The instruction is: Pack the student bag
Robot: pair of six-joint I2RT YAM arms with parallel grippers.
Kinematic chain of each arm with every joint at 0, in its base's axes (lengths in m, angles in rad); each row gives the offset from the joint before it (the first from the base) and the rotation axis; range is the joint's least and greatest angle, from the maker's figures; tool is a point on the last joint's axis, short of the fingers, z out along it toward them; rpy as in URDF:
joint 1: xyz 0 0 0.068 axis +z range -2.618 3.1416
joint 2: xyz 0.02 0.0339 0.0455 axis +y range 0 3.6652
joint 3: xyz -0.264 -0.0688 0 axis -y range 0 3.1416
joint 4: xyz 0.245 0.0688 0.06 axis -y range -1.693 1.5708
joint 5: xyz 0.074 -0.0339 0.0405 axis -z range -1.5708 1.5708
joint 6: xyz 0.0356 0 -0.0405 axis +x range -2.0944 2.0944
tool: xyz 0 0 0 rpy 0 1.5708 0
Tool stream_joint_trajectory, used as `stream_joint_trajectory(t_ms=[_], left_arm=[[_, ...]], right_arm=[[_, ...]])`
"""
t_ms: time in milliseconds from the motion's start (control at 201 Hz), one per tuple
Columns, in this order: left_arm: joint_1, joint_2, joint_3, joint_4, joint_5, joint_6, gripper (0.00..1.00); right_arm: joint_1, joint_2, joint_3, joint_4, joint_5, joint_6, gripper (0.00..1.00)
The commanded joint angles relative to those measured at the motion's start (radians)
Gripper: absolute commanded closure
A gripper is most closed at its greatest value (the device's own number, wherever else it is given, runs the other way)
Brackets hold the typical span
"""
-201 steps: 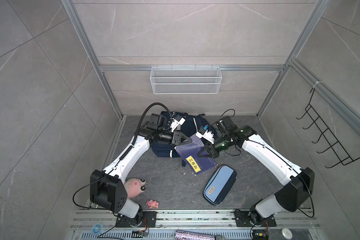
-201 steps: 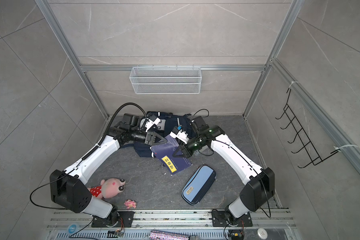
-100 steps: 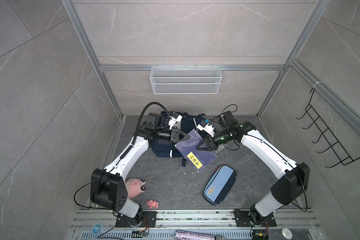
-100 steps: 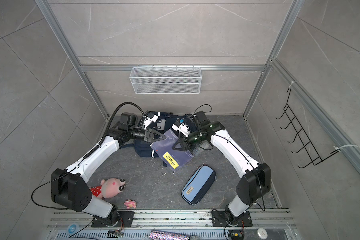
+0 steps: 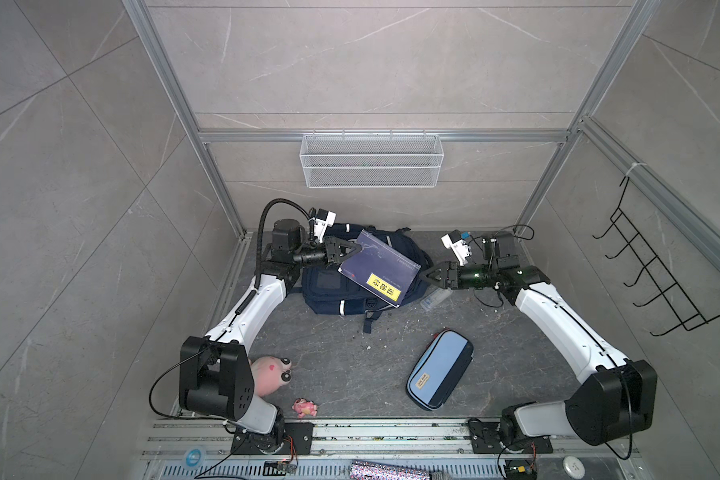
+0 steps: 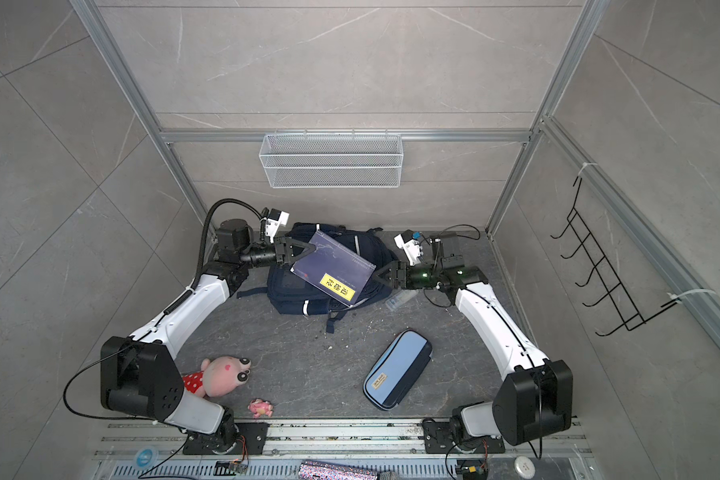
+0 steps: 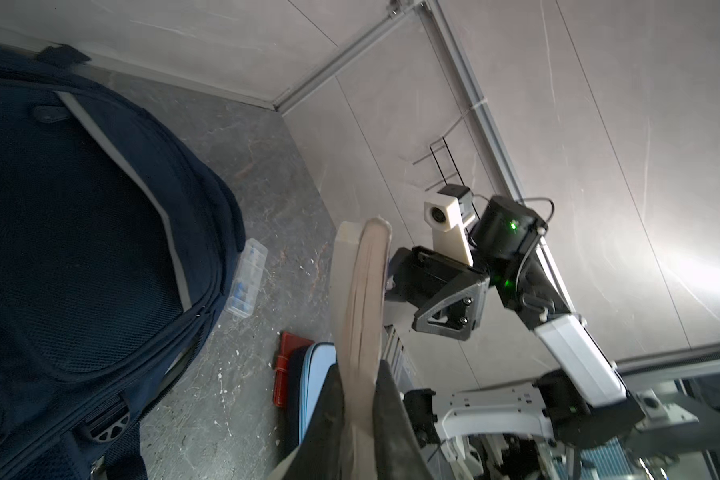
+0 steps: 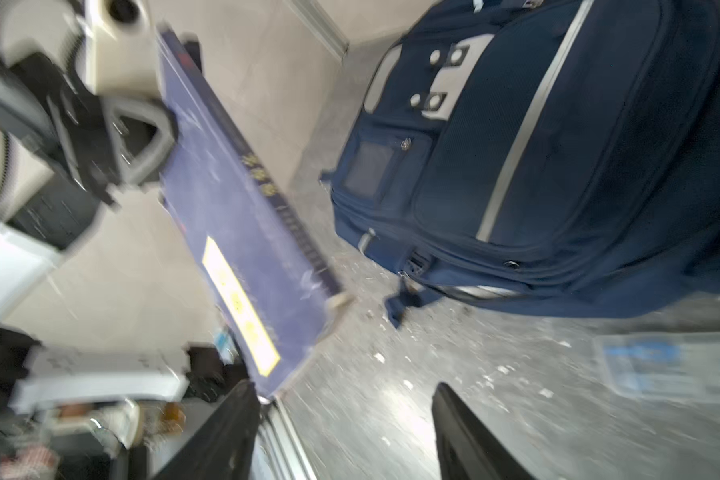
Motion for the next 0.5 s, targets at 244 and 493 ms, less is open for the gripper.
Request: stream_joint_trajectory(t_ms=[244,493], left_arm=[[-0.001,-0.005,-0.006,0.284,-0.121,-0.174,1.00],[-0.014,0.024,-0.011,0.322,-0.169,-0.202,1.00]], right_arm=[[0.007,0.074,-0.180,0.815,-0.043,0.574,0.33],[0.034,0.182,-0.201,1.014,-0.143,0.620,0.33]])
